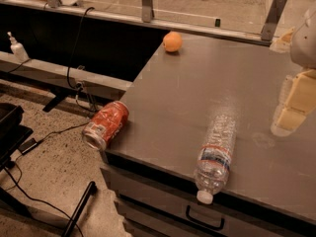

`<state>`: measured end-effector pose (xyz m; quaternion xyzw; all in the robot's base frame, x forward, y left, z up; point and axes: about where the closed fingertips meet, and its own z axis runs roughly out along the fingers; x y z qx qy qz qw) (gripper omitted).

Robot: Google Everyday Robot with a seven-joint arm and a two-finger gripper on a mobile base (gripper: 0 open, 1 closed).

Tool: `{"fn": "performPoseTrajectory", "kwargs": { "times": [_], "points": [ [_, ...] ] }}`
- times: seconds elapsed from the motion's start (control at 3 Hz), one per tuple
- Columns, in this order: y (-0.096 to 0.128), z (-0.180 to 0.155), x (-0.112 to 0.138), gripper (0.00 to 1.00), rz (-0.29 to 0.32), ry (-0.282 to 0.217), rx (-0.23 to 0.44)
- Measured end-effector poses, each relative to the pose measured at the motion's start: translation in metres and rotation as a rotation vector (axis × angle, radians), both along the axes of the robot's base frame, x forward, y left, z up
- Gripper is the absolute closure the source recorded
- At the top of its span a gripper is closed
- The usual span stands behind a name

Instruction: Pick orange

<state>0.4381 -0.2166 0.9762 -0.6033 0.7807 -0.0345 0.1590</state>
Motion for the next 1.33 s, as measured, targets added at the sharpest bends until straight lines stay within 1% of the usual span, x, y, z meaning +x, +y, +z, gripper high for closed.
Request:
{"fn": "performPoseTrajectory", "kwargs": {
  "times": [0.33,0.67,1.0,1.33],
  "points": [
    [0.000,0.000,0.000,0.00,0.000,0.000,0.000],
    [0.013,-0.003,0.031,0.00,0.057,-0.026,0.043],
    [0.046,-0.010,0.112,0.00,0.137,-0.103,0.129],
    [0.067,-0.015,0.186,0.00,0.116,-0.172,0.220]
  ]
}}
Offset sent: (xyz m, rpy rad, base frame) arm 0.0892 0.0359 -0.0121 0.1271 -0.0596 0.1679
